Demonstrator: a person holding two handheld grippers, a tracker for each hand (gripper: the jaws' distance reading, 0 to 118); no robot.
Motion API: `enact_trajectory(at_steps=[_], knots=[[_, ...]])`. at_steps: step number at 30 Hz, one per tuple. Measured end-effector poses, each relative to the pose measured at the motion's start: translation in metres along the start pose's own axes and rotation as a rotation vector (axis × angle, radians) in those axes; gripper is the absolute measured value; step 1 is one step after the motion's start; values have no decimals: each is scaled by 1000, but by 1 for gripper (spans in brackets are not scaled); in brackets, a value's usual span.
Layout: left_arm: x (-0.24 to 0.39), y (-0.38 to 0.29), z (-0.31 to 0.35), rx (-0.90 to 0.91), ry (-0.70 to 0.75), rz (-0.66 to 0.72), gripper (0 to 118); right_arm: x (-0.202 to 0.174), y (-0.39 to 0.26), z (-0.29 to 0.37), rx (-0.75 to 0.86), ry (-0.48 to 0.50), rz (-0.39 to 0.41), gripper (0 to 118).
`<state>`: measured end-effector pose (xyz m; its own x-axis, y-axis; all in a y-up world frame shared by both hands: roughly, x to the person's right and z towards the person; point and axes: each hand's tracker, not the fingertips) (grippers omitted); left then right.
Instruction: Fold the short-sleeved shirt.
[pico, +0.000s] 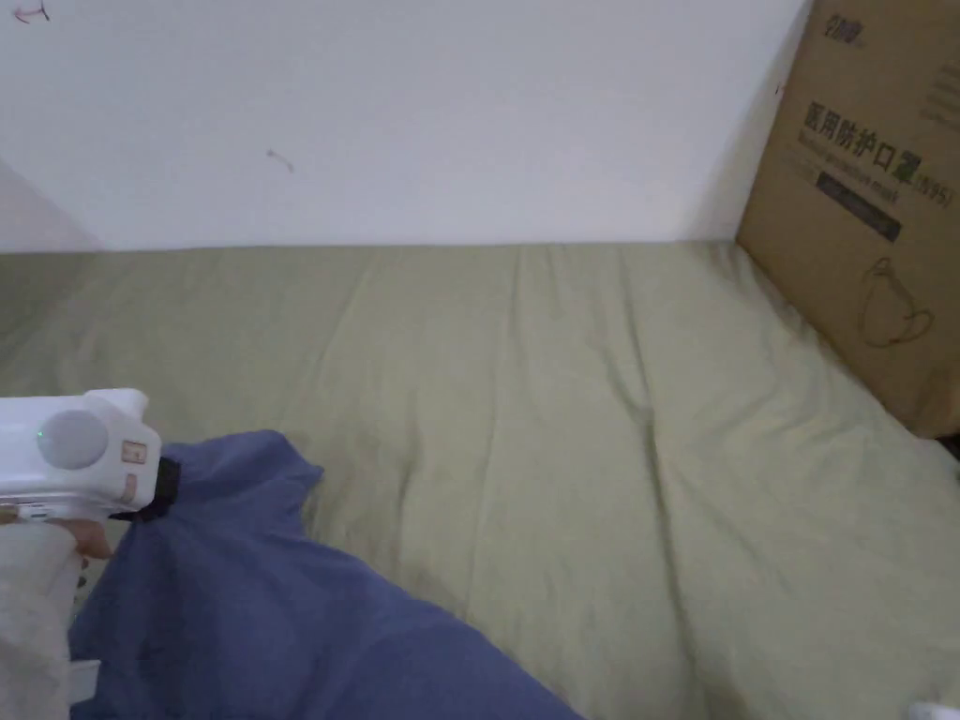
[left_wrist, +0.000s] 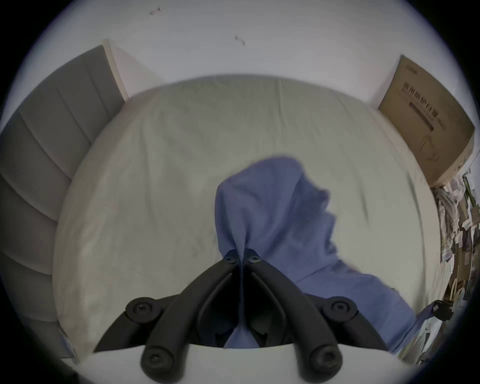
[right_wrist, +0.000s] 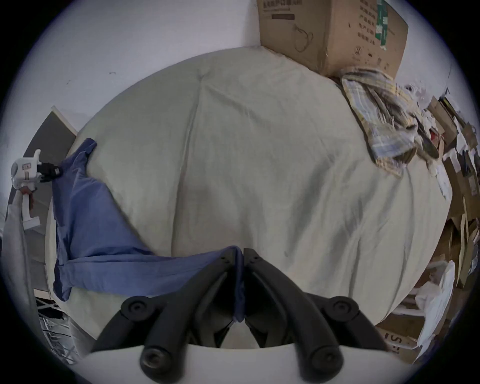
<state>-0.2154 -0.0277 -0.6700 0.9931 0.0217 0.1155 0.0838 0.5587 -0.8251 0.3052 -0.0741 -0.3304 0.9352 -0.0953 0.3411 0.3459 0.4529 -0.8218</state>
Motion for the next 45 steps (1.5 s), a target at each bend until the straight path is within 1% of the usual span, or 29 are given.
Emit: enact_trajectory(at_steps=[2,6,11,15,19,20,22,23,26,27,28,31,33,35,37,38,40,41,45], knots=[[-8,9,38,67,28,-13,0,-2,7,10,29,10,26,6],[-16,23,118,186,34,-35,0,-5,25,34,101,49,37,6],[-17,35,218,347,85,-57,0,-14,58,69,216,76,90,6],[-15,41,284,460,134,-90,0,-20,88,97,292,104,102,6],[-12,48,341,582,174,-78,0,-26,133,125,397,85,136,6],[-12,50,353,610,192,-82,0,-29,148,131,394,79,140,6],[-11,56,373,653,220,-74,0,-33,179,144,430,69,143,6],[-11,60,382,670,233,-83,0,-35,199,152,445,71,131,6],[-15,73,401,710,265,-61,0,-39,254,170,479,98,92,6],[-18,77,404,718,266,-53,0,-41,269,175,490,104,93,6],[-21,82,407,730,273,-44,0,-51,281,189,506,96,87,6],[-26,103,409,750,329,-45,0,-66,326,208,542,89,88,6],[-32,119,407,760,344,-33,0,-76,351,218,567,106,93,6],[-36,137,403,784,347,-6,0,-89,377,224,591,94,103,6],[-39,152,398,795,360,9,0,-101,399,231,617,78,105,6],[-40,161,394,800,372,1,0,-107,410,236,646,81,127,6],[-44,175,388,820,392,22,0,-118,428,243,671,80,131,6],[-45,181,385,816,395,28,0,-123,436,248,716,80,135,6],[-49,197,375,848,394,71,0,-133,458,264,743,79,104,6]])
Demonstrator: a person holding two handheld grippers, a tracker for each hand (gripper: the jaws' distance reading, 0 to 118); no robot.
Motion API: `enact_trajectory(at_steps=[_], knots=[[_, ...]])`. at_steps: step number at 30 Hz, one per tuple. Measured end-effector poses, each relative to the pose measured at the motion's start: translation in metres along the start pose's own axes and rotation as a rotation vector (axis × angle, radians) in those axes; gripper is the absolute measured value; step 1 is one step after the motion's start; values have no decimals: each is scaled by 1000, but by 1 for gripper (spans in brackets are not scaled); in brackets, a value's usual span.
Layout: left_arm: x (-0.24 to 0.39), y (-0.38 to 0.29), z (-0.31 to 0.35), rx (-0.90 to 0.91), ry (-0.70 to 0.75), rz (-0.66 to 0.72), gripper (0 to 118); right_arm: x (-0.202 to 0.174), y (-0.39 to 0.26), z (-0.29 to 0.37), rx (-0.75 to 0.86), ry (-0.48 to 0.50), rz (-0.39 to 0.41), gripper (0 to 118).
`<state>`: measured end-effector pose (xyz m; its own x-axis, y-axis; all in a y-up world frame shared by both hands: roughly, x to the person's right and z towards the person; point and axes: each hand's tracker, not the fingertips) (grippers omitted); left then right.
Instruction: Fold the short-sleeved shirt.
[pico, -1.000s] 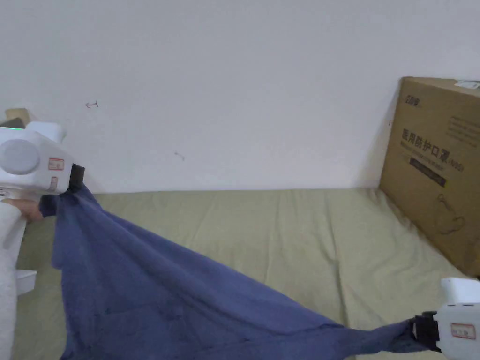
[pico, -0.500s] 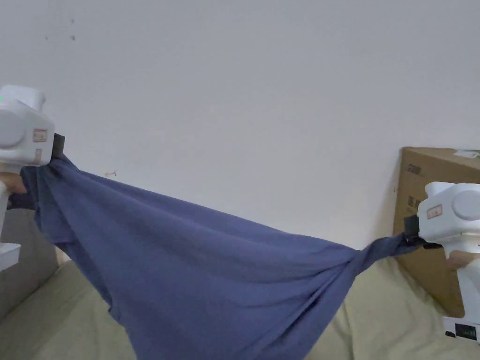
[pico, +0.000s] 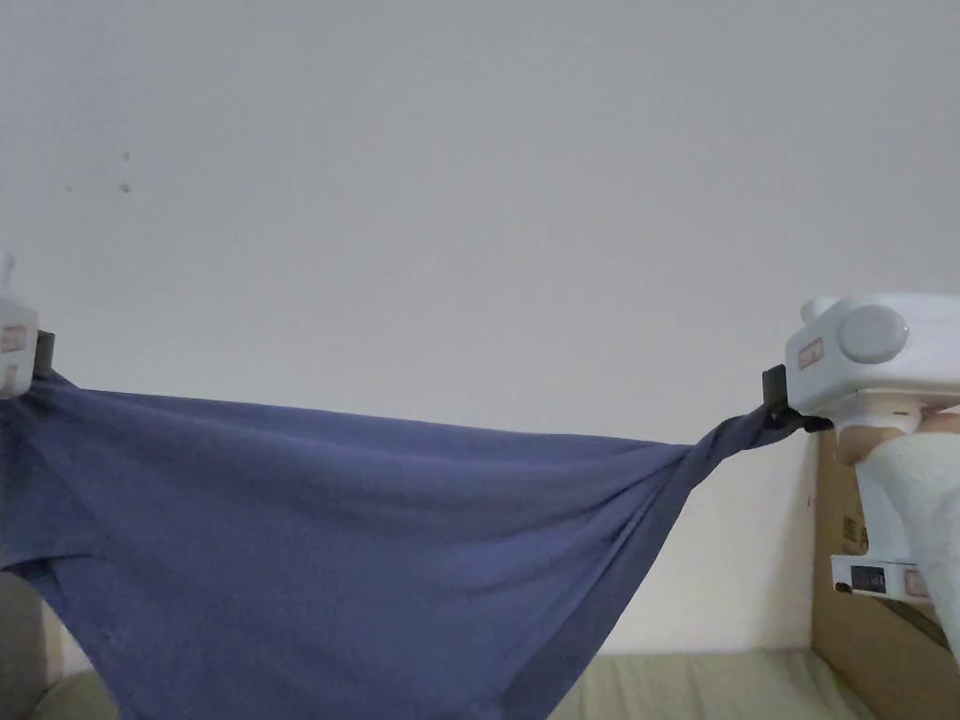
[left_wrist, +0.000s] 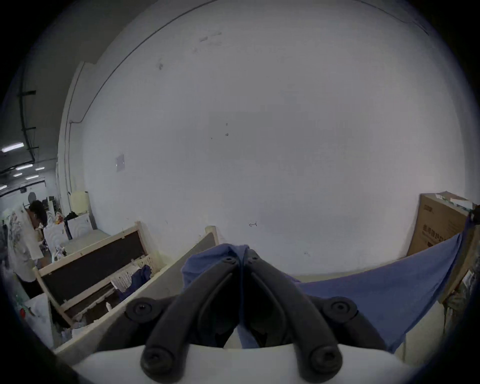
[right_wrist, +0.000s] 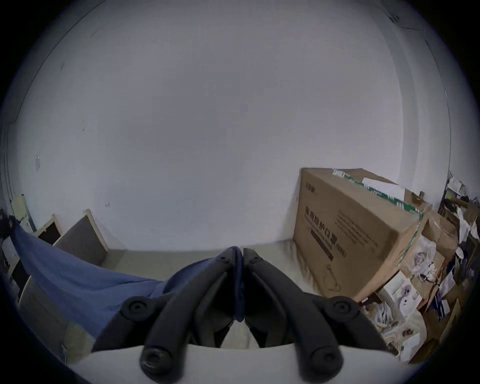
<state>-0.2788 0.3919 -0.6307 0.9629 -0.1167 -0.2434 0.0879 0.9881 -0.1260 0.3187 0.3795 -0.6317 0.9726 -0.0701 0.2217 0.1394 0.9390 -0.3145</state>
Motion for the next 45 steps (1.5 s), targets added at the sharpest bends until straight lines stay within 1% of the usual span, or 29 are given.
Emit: enact_trajectory(at_steps=[3,5,9,12,16,20,22,24,26,29,31,32,34,35,38,39,40,43,45], knots=[[3,-4,-9,9,16,-21,0,1,8,4,36,4,0,6],[6,-17,-15,8,26,-28,0,2,2,3,47,-3,6,6],[17,-57,-28,-46,-7,-37,0,10,-29,-15,-14,-7,7,6],[35,-104,-43,-130,-15,-88,0,19,-70,-42,-110,-23,8,6],[60,-186,-62,-257,-64,-156,0,33,-143,-85,-254,-30,-1,6],[80,-281,-54,-419,-137,-210,0,53,-222,-112,-428,-56,34,6],[85,-326,-39,-474,-166,-228,0,69,-258,-114,-481,-55,-2,6],[89,-359,-22,-527,-183,-255,0,84,-285,-106,-517,-62,-44,6],[85,-383,-2,-543,-192,-263,0,97,-308,-89,-521,-56,-62,6],[72,-410,33,-600,-212,-200,0,116,-341,-57,-552,-60,-73,6],[63,-427,61,-651,-208,-165,0,129,-368,-28,-596,-68,-110,6],[59,-434,74,-663,-210,-149,0,134,-379,-16,-611,-57,-129,6],[47,-451,103,-703,-225,-149,0,144,-405,13,-634,-59,-149,6],[43,-459,117,-719,-226,-152,0,148,-419,26,-649,-57,-148,6],[26,-479,159,-772,-227,-130,0,157,-459,61,-716,-90,-145,6],[19,-485,172,-779,-235,-136,0,171,-478,62,-738,-91,-147,6],[13,-491,182,-788,-237,-138,0,175,-490,71,-757,-86,-147,6],[0,-503,206,-817,-223,-118,0,178,-516,94,-784,-97,-166,6],[-5,-511,217,-820,-212,-111,0,176,-528,105,-788,-119,-138,6]])
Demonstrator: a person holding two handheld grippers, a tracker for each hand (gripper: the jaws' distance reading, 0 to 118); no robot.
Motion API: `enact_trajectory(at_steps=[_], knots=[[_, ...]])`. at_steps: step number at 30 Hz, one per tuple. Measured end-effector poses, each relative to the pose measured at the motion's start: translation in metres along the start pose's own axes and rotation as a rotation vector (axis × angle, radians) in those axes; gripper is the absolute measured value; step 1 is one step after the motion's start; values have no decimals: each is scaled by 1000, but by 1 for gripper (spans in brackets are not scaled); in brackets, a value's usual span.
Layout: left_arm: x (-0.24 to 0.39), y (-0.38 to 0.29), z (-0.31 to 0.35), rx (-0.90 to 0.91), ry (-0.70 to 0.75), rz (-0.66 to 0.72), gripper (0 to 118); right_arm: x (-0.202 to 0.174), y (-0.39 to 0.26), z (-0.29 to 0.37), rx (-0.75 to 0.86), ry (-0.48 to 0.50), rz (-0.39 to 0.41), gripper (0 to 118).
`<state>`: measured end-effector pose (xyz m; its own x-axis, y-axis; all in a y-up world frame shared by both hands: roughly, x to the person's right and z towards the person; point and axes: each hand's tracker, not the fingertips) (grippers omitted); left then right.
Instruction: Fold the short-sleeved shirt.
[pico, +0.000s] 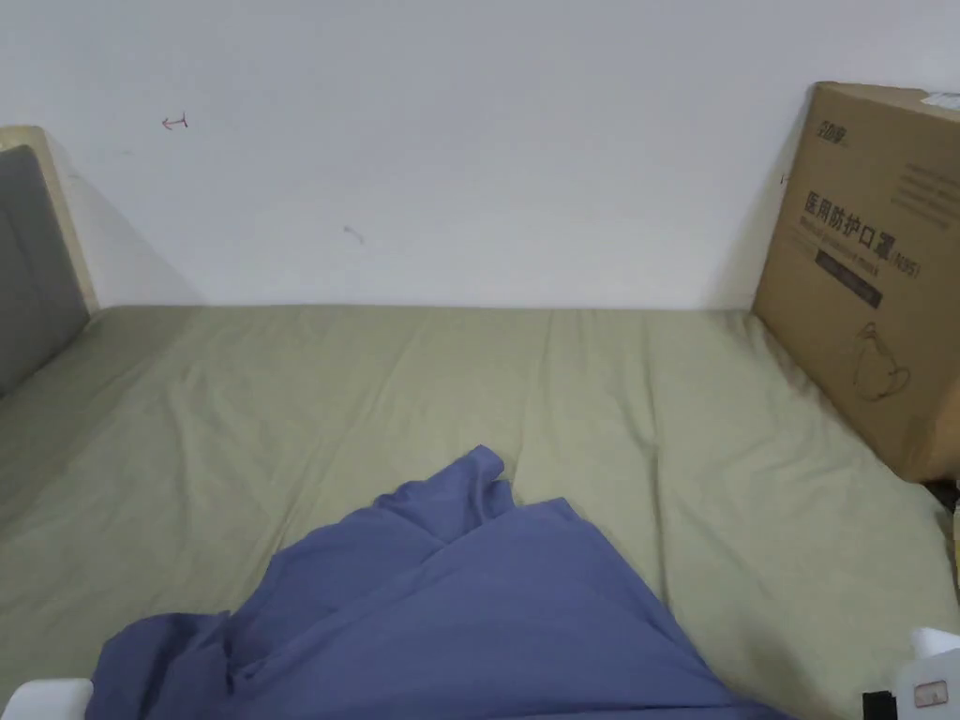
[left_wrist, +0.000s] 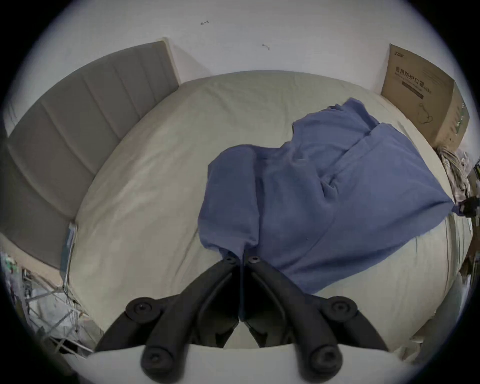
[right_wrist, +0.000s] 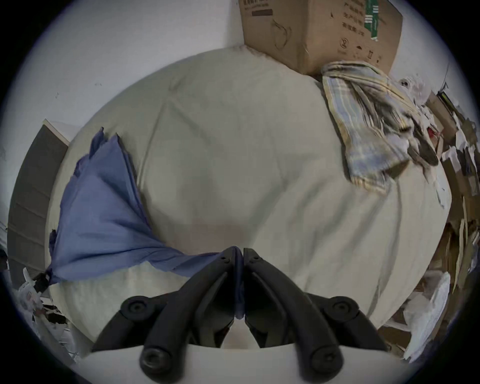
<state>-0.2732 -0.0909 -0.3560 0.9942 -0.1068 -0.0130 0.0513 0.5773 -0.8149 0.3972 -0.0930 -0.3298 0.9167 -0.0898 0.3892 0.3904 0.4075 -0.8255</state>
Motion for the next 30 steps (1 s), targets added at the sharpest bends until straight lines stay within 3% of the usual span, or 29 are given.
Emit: enact_trajectory(at_steps=[4,6,7,8,9,10,18,19,20,22,23,30], knots=[[5,-13,2,-4,-5,-8,8,1,-17,-7,-1,17,-30,7],[5,-14,6,2,15,-19,41,-6,-25,-5,-11,-29,-27,26],[2,-14,9,6,5,-6,66,-7,-27,-3,-9,-30,-12,33],[1,-14,11,7,-23,20,99,-8,-27,-1,-7,-32,7,41],[0,-14,16,11,-51,45,110,-11,-27,4,-1,-42,22,50],[-2,-13,24,40,-60,51,110,-18,-28,11,16,-44,52,55],[1,-8,74,141,-96,85,108,-73,-25,65,178,66,131,56],[2,-10,79,139,-111,82,101,-83,-29,68,192,84,156,55],[5,-13,83,137,-123,84,76,-92,-33,70,200,94,180,50],[8,-23,85,143,-137,87,15,-115,-48,69,195,94,255,15],[9,-29,83,128,-148,89,0,-125,-57,66,185,97,286,2],[4,-87,70,27,-149,150,0,-174,-114,45,99,195,325,1]])
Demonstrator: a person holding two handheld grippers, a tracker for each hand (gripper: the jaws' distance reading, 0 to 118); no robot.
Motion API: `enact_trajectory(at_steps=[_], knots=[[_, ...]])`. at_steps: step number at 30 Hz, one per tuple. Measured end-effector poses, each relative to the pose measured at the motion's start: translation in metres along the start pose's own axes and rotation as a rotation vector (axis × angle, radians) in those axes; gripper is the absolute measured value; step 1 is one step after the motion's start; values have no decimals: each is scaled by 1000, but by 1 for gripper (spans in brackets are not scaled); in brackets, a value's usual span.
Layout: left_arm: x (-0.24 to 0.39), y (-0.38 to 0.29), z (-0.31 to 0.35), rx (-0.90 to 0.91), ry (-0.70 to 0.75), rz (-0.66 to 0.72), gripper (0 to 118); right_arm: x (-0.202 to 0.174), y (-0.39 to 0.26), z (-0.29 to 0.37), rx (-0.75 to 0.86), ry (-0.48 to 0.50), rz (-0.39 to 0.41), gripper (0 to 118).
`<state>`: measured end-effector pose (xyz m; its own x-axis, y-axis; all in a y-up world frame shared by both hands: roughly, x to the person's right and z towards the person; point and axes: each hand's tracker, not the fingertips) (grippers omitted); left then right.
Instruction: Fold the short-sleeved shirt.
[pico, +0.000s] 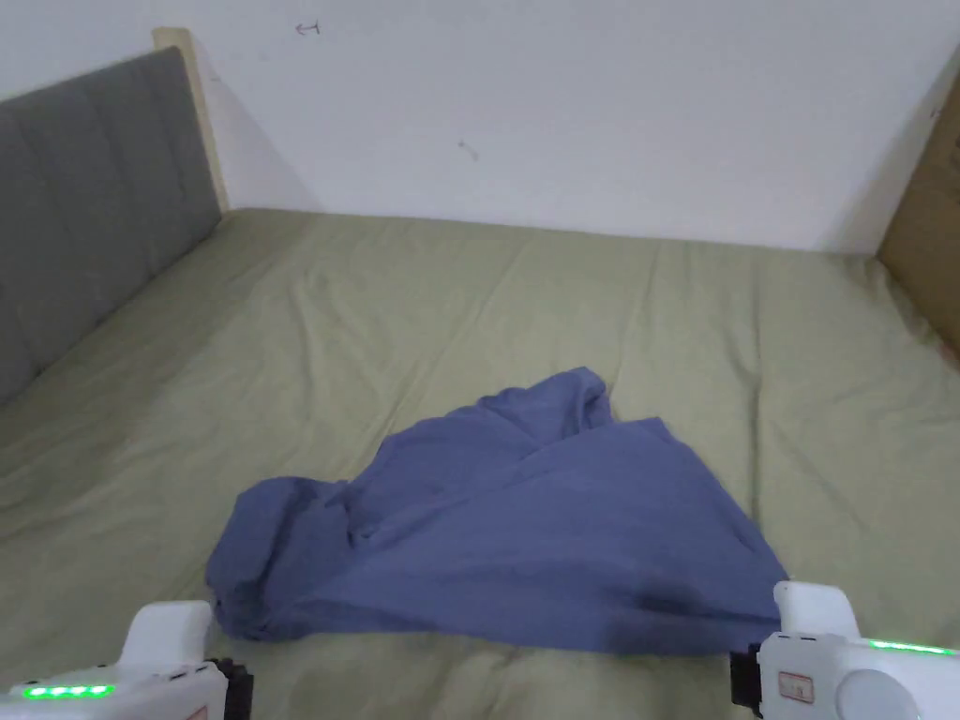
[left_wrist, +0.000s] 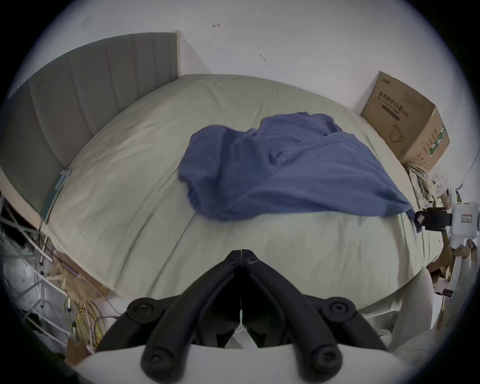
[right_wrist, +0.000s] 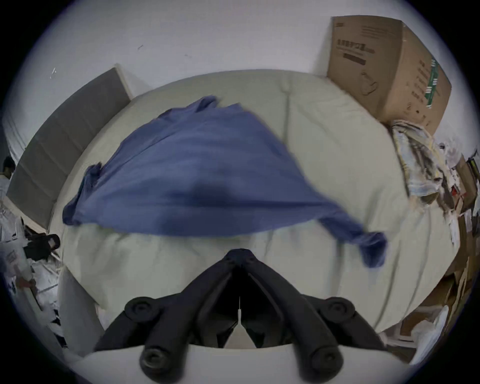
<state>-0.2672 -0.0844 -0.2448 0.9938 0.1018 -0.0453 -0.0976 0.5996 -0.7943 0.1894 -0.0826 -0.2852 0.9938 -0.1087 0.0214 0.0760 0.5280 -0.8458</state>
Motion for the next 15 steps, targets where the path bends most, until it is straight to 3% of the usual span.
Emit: enact_trajectory(at_steps=[5,6,7,8,9,10,11,15], knots=[[-27,5,-1,35,57,19,3,-24,4,-9,-17,33,21,1],[-31,11,-4,42,65,24,16,-29,5,-10,-18,36,35,1],[-36,15,-7,45,77,39,37,-32,7,-10,-17,40,40,1],[-39,18,-12,42,72,47,69,-35,10,-11,-16,44,40,1],[-43,23,-19,38,68,64,89,-38,12,-12,-16,52,37,1],[-42,30,-25,35,59,76,102,-41,14,-13,-17,59,36,1],[-43,33,-31,38,45,82,106,-44,16,-14,-18,61,37,1],[-37,54,-64,23,11,72,106,-51,19,-22,-39,57,48,1]])
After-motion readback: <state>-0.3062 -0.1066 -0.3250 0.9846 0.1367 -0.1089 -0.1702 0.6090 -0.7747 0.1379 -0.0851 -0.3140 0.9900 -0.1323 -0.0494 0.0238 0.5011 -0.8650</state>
